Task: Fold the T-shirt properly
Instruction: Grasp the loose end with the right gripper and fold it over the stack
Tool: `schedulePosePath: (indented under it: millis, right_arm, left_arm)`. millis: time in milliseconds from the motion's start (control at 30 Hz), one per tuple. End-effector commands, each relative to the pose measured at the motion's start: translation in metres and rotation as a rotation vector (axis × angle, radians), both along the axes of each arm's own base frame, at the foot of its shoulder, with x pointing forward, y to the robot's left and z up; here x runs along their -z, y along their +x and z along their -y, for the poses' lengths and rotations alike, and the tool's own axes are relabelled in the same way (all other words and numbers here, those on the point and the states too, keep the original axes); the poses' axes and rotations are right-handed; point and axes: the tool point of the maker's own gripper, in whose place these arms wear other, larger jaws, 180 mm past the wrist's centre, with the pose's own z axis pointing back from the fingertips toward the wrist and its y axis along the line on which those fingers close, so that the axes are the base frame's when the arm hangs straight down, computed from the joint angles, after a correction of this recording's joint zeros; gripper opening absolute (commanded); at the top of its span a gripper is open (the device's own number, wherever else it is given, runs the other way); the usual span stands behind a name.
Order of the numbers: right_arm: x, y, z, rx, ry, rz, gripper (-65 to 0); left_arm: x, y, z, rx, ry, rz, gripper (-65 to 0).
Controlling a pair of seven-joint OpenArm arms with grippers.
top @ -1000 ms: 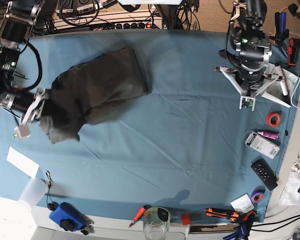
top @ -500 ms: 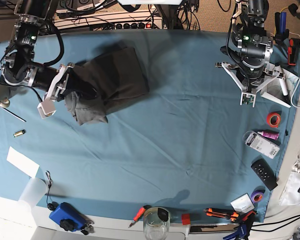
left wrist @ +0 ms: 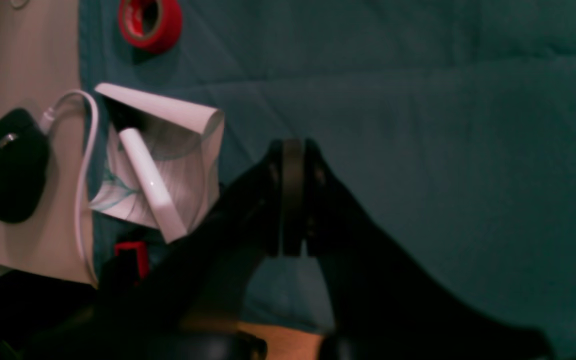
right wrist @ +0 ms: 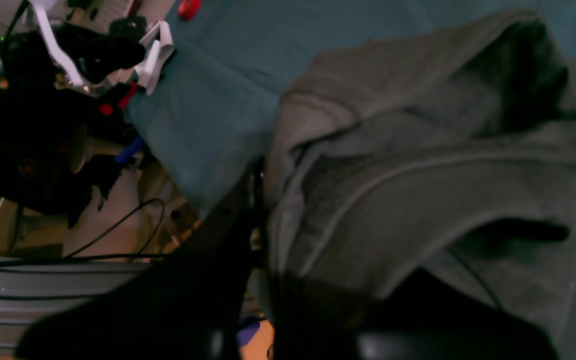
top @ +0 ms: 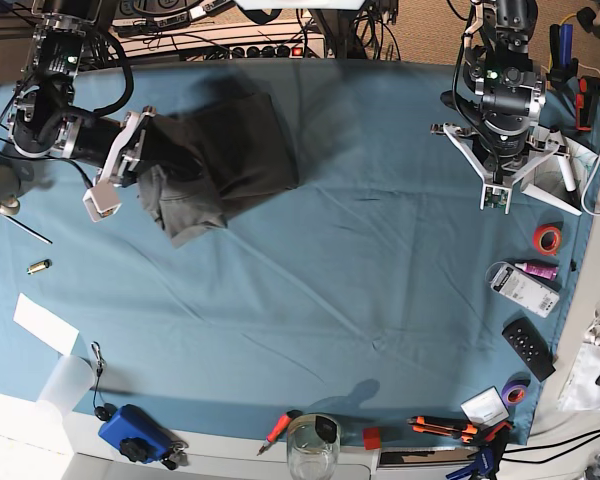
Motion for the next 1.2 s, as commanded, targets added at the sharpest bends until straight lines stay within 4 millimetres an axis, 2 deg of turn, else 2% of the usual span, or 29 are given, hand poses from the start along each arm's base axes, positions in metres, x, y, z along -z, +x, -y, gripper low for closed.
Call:
schedulePosePath:
  millis: [0, 200, 333, 500, 567, 700, 767, 900, 1000, 1167]
  right_arm:
    - [-0.015, 0.003, -0.006, -0.019, 0.034, 0.044, -65.0]
    - [-0.009, -0.004, -0.023, -0.077, 0.049, 0.019, -65.0]
    - [-0.009, -0.006, -0.025, -0.085, 0.051, 0.015, -59.2]
    - [-0.009, -0.005, -0.025, -0.086, 0.050, 0.017, -58.9]
    - [-0.013, -0.006, -0.027, -0.094, 0.047, 0.031, -58.9]
    - [-0.033, -0.010, -0.038, -0.140, 0.025, 0.113, -58.9]
    - [-0.028, -0.010, -0.036, -0.139, -0.050, 0.127, -57.9]
    - [-0.015, -0.009, -0.028, -0.124, -0.144, 0.116, -50.9]
    - [-0.006, -0.007, -0.020, -0.109, -0.211, 0.108, -49.4]
    - [-0.012, -0.008, -0.025, -0.119, -0.166, 0.115, -49.4]
  left_arm:
    - [-0.010, 0.005, -0.002, 0.006, 0.011, 0.043, -65.0]
    - [-0.010, 0.005, -0.002, 0.005, 0.011, 0.042, -65.0]
    - [-0.010, 0.005, -0.002, 0.005, 0.011, 0.042, -65.0]
    - [-0.010, 0.005, -0.002, 0.005, 0.011, 0.042, -65.0]
    - [-0.010, 0.005, -0.002, 0.005, 0.012, 0.042, -65.0]
    - [-0.010, 0.005, -0.001, 0.005, 0.011, 0.042, -65.0]
    - [-0.008, 0.003, -0.002, 0.005, 0.011, 0.036, -65.0]
    - [-0.005, -0.001, -0.002, 0.005, 0.011, 0.023, -65.0]
    - [-0.005, -0.001, -0.002, 0.005, 0.011, 0.022, -65.0]
    - [-0.005, -0.001, -0.002, 0.005, 0.012, 0.021, -65.0]
